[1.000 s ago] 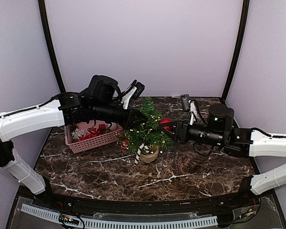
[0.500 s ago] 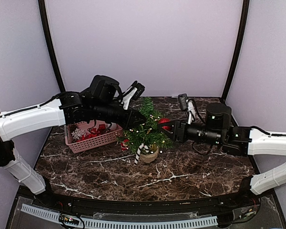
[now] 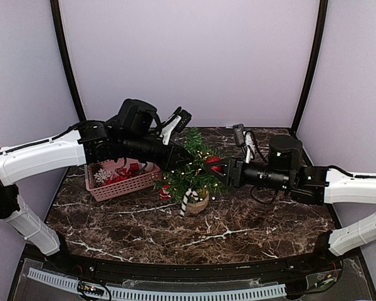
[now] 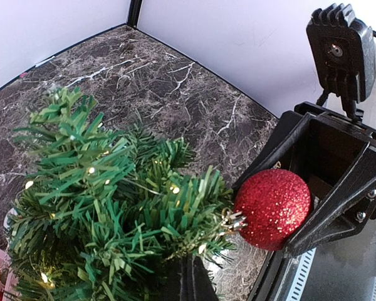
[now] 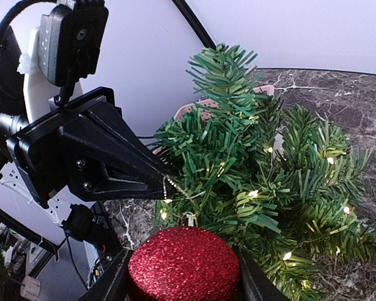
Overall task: Decorate the small christmas tree
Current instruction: Hang the ornament ball on the branch.
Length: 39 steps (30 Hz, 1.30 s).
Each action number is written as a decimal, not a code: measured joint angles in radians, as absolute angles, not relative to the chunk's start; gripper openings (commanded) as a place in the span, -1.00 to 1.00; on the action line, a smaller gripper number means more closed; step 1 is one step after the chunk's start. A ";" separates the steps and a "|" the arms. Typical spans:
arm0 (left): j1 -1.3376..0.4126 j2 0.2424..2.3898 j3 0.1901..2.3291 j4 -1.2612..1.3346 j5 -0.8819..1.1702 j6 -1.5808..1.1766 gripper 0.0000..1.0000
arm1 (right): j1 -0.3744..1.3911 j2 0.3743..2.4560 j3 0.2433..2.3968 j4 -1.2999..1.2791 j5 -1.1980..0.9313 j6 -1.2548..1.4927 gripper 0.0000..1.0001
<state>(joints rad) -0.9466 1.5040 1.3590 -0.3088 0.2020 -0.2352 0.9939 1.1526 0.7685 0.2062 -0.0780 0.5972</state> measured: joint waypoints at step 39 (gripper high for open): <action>-1.072 1.596 1.523 -0.448 0.033 -0.258 -1.00 | 0.994 1.026 0.644 0.231 0.019 0.690 -0.20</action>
<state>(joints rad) -1.0718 1.5959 1.5234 -0.4477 0.0330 -0.2577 0.9939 1.0256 0.6441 0.2314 0.0193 0.6903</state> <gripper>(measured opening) 0.011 0.478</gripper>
